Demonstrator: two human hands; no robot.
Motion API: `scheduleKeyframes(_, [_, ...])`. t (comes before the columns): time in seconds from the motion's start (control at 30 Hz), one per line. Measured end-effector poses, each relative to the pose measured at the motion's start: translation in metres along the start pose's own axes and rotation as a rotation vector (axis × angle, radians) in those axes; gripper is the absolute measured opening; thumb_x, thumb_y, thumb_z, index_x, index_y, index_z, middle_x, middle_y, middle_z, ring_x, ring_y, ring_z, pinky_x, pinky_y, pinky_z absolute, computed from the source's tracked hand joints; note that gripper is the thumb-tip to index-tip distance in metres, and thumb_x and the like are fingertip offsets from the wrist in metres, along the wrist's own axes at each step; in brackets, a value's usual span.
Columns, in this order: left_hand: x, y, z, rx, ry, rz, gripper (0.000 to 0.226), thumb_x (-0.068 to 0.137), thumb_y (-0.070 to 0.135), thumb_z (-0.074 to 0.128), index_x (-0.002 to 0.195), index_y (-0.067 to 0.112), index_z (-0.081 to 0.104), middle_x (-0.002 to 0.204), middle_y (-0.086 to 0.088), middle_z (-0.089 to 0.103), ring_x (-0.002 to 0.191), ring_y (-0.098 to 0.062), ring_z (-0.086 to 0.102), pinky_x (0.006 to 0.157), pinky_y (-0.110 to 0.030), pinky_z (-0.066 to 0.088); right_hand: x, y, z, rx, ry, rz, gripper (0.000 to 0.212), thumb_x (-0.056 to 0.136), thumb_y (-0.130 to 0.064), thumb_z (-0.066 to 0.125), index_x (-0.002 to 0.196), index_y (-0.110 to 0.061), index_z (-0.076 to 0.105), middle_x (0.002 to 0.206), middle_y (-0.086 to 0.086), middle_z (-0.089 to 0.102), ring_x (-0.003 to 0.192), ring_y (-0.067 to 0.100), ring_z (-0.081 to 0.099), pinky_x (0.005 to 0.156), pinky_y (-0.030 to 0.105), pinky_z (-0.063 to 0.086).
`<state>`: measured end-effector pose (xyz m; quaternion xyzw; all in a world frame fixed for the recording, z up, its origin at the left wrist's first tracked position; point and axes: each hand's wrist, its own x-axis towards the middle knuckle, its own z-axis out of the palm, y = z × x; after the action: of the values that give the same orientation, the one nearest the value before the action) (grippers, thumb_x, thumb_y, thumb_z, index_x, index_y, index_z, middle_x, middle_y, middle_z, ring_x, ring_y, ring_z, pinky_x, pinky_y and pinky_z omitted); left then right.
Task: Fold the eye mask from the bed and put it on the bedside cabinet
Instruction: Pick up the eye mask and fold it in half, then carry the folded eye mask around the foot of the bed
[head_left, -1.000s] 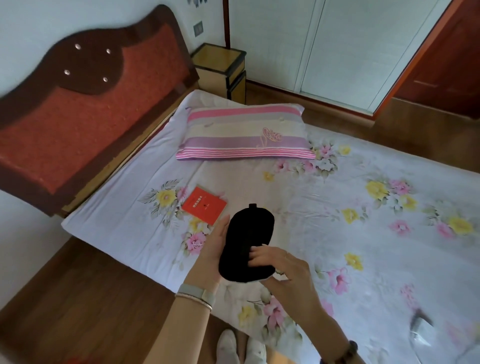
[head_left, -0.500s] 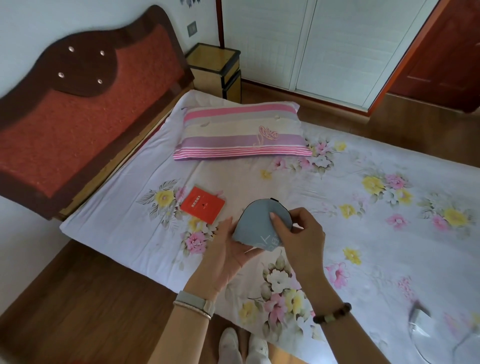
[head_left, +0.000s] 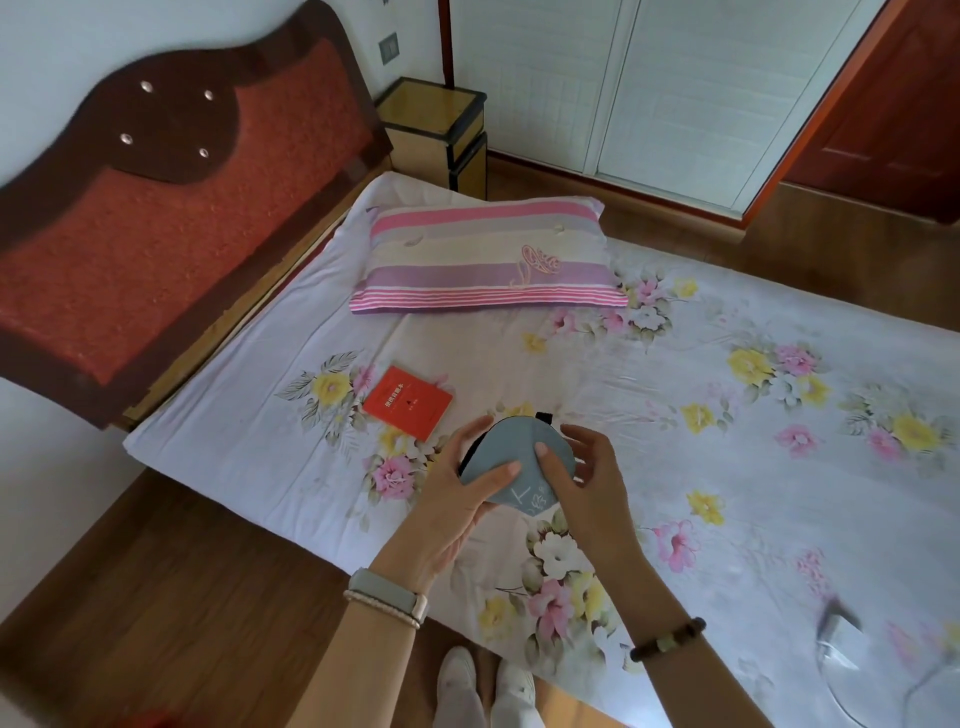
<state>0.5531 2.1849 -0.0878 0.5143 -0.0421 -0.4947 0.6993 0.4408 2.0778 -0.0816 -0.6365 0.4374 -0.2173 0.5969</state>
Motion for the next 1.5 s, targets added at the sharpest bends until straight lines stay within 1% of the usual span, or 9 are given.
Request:
scheduleKeyframes(0.2, [0.001, 0.006, -0.011, 0.258, -0.105, -0.036, 0.071, 0.071, 0.013, 0.082, 0.133, 0.03, 0.052, 0.116, 0.0, 0.067, 0.099, -0.023, 0.073, 0.085, -0.043, 0.059, 0.006, -0.001, -0.021, 0.077, -0.182, 0.04, 0.024, 0.088, -0.022, 0.071, 0.112, -0.021, 0.069, 0.099, -0.007, 0.075, 0.082, 0.001, 0.072, 0.065, 0.015, 0.055])
scheduleKeyframes(0.4, [0.001, 0.001, 0.001, 0.252, 0.057, -0.061, 0.092, 0.055, 0.019, 0.093, 0.134, 0.023, 0.047, 0.117, -0.016, 0.063, 0.101, -0.031, 0.07, 0.087, -0.046, 0.059, 0.005, 0.006, -0.03, 0.141, -0.134, 0.037, 0.025, 0.08, -0.003, 0.077, 0.102, -0.013, 0.073, 0.076, -0.008, 0.077, 0.068, 0.004, 0.073, 0.059, 0.019, 0.057])
scheduleKeyframes(0.6, [-0.001, -0.016, 0.022, 0.016, 0.142, -0.113, 0.07, 0.063, 0.019, 0.084, 0.126, 0.006, 0.057, 0.119, -0.018, 0.071, 0.102, -0.034, 0.073, 0.079, -0.044, 0.062, -0.006, 0.018, -0.023, 0.316, 0.031, 0.106, 0.028, 0.083, -0.006, 0.075, 0.108, -0.017, 0.072, 0.088, 0.002, 0.075, 0.078, 0.011, 0.075, 0.063, 0.029, 0.063])
scheduleKeyframes(0.8, [-0.001, -0.032, 0.027, 0.16, 0.21, -0.074, 0.044, 0.069, 0.02, 0.083, 0.11, 0.011, 0.068, 0.098, -0.008, 0.08, 0.093, -0.027, 0.076, 0.079, -0.04, 0.062, -0.01, 0.024, -0.031, 0.384, 0.008, 0.23, 0.035, 0.086, -0.006, 0.071, 0.121, -0.005, 0.067, 0.113, 0.02, 0.071, 0.102, 0.033, 0.07, 0.088, 0.055, 0.058])
scheduleKeyframes(0.97, [-0.006, -0.031, 0.029, 0.372, 0.12, 0.005, 0.032, 0.077, 0.009, 0.08, 0.107, 0.011, 0.071, 0.09, -0.005, 0.081, 0.083, -0.02, 0.077, 0.065, -0.027, 0.06, -0.004, 0.021, -0.055, 0.371, -0.086, 0.284, 0.034, 0.087, -0.018, 0.072, 0.119, -0.01, 0.069, 0.112, 0.012, 0.075, 0.101, 0.027, 0.072, 0.08, 0.042, 0.061])
scheduleKeyframes(1.07, [-0.006, -0.03, 0.036, 0.418, 0.075, 0.023, 0.032, 0.076, 0.011, 0.081, 0.106, 0.012, 0.072, 0.089, -0.004, 0.081, 0.083, -0.019, 0.077, 0.063, -0.025, 0.058, -0.004, 0.016, -0.068, 0.312, -0.081, 0.232, 0.027, 0.087, -0.022, 0.071, 0.112, -0.013, 0.074, 0.108, 0.009, 0.077, 0.101, 0.028, 0.072, 0.086, 0.049, 0.06])
scheduleKeyframes(1.27, [-0.005, -0.03, 0.065, 0.446, -0.045, -0.03, 0.05, 0.064, 0.033, 0.087, 0.107, 0.014, 0.071, 0.091, -0.006, 0.08, 0.086, -0.019, 0.076, 0.067, -0.029, 0.06, -0.027, 0.01, -0.095, 0.312, 0.079, 0.159, 0.012, 0.087, -0.021, 0.072, 0.094, -0.027, 0.081, 0.094, -0.003, 0.08, 0.089, 0.015, 0.075, 0.076, 0.03, 0.062])
scheduleKeyframes(1.37, [-0.003, -0.029, 0.081, 0.429, -0.093, -0.081, 0.059, 0.064, 0.039, 0.088, 0.11, 0.007, 0.07, 0.1, -0.018, 0.075, 0.092, -0.031, 0.072, 0.081, -0.047, 0.059, -0.042, 0.007, -0.104, 0.367, 0.153, 0.183, 0.013, 0.086, -0.023, 0.073, 0.097, -0.027, 0.08, 0.097, -0.001, 0.08, 0.093, 0.018, 0.073, 0.081, 0.036, 0.059])
scheduleKeyframes(1.5, [-0.007, -0.029, 0.092, 0.408, -0.229, -0.166, 0.069, 0.057, 0.046, 0.083, 0.113, 0.009, 0.069, 0.104, -0.013, 0.076, 0.098, -0.026, 0.073, 0.078, -0.037, 0.059, -0.068, 0.006, -0.114, 0.437, 0.265, 0.181, 0.018, 0.088, -0.024, 0.071, 0.105, -0.022, 0.078, 0.103, 0.003, 0.078, 0.103, 0.027, 0.07, 0.089, 0.044, 0.058])
